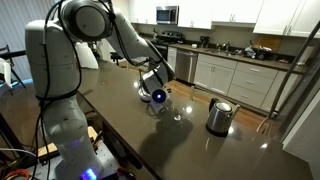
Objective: Pour the contents of the mug into the bowl
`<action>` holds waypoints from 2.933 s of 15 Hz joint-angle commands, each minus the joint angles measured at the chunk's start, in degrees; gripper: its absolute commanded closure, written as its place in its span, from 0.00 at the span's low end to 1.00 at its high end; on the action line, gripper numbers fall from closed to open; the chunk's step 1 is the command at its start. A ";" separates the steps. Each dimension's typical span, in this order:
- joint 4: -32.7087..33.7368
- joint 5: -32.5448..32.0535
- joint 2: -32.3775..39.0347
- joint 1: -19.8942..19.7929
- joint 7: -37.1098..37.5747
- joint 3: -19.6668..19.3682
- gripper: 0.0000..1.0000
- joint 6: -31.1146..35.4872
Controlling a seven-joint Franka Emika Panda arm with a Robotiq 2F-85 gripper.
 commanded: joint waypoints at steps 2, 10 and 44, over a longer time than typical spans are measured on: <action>-1.43 -1.93 -4.08 1.44 2.12 0.92 0.92 2.62; -1.64 -4.63 -5.86 3.45 1.90 2.64 0.92 6.65; 0.28 -17.74 -6.90 5.28 0.15 5.65 0.84 15.73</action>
